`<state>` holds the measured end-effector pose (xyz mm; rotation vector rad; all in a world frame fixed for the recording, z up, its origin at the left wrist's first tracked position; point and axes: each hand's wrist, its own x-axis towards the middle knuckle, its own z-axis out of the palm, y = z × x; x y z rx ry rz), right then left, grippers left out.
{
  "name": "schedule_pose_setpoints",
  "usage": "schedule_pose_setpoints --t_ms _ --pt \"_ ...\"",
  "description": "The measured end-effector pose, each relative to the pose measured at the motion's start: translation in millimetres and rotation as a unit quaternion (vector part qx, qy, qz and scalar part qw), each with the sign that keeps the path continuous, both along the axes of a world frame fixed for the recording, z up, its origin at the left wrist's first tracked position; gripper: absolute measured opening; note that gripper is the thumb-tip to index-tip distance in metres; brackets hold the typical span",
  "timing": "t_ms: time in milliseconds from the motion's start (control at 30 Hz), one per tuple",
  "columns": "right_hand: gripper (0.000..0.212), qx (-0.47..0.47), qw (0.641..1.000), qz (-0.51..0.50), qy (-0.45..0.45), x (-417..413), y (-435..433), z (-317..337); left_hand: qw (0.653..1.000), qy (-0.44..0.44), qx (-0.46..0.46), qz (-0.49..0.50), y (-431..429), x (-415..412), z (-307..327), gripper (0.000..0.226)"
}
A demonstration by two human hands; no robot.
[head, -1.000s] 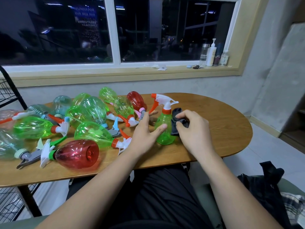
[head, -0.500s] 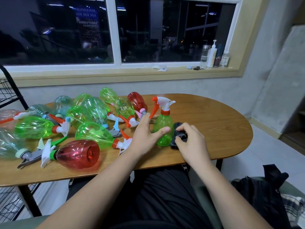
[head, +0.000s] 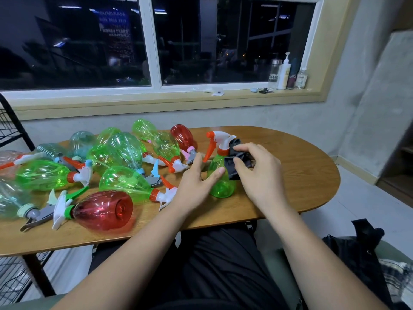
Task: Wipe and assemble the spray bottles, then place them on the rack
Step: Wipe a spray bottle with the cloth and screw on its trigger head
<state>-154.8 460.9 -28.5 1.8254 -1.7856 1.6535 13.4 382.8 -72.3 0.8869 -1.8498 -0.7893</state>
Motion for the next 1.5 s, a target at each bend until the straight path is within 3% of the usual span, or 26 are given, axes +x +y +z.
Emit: schedule_pose_setpoints --t_ms 167,400,500,633,767,867,967,1300,1400,1500 --pt "0.028 0.000 1.000 -0.003 0.007 2 4 -25 1.000 -0.007 -0.014 0.000 2 1 2 0.036" --pt "0.020 0.180 0.983 -0.006 0.043 -14 3 -49 1.000 -0.007 -0.015 -0.005 0 1 2 0.042" --pt "0.021 0.217 0.975 -0.003 0.056 -20 -3 -37 1.000 0.003 -0.009 -0.022 -4 -1 -2 0.055" --pt "0.023 0.144 0.988 -0.009 0.045 -14 -3 -13 1.000 0.006 -0.012 -0.023 -6 -1 -3 0.059" --pt "0.022 0.014 1.000 0.008 0.023 -3 2 3 0.999 -0.019 -0.032 -0.006 -5 -2 -4 0.047" --pt "0.025 -0.006 1.000 0.004 0.024 0 1 -6 1.000 0.010 -0.014 -0.014 -4 -2 -2 0.033" --pt "0.027 0.004 1.000 -0.001 0.015 -4 2 -20 1.000 0.020 0.005 -0.022 -3 1 -1 0.029" --pt "0.014 0.161 0.985 0.002 0.057 -18 1 -63 1.000 -0.003 0.019 0.011 -3 2 -2 0.046" --pt "0.020 0.158 0.985 -0.005 0.070 -20 1 -66 1.000 -0.009 0.011 0.007 -2 2 -2 0.061" --pt "0.027 0.172 0.984 0.029 0.020 -23 5 -63 0.999 -0.031 -0.009 0.014 -2 3 -1 0.068"
